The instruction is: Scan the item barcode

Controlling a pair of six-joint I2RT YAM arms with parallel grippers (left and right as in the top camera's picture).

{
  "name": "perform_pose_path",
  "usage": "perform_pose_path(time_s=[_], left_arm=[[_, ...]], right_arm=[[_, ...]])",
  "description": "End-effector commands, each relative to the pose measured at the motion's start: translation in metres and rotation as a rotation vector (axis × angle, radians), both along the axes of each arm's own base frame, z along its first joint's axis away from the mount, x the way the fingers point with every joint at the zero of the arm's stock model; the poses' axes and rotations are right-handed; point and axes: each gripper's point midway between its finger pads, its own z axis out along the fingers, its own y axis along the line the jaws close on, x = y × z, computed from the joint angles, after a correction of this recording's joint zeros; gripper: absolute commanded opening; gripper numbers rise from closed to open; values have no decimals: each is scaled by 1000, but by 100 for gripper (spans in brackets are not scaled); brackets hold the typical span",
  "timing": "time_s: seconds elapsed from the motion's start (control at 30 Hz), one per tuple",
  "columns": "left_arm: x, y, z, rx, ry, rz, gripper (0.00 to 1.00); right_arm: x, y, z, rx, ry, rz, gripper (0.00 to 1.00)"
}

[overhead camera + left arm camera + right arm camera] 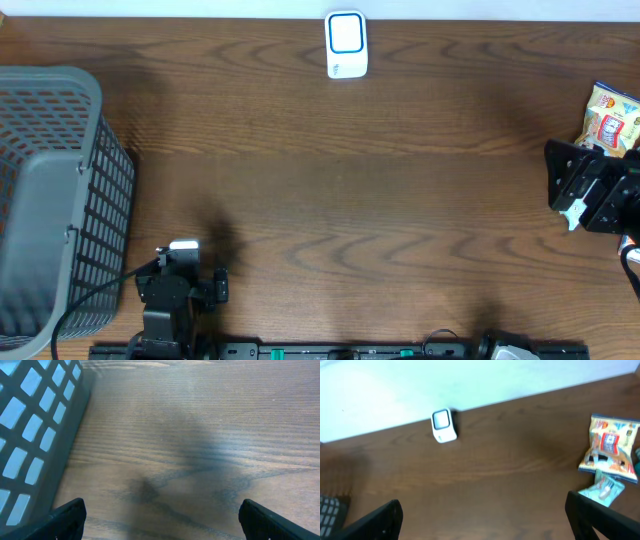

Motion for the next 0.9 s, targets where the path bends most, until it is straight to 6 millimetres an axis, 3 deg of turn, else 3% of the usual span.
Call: perform_pose_path(time_s=[0.0, 0.33, 0.87], left_arm=[[-2, 2, -4, 10, 14, 4, 98], [-2, 2, -4, 10, 15, 4, 98], [-2, 2, -4, 10, 14, 4, 98]], right_arm=[[-6, 2, 4, -24, -39, 6, 99], [-20, 22, 7, -73, -263, 87, 99], [-16, 41, -74, -112, -581, 188, 99]])
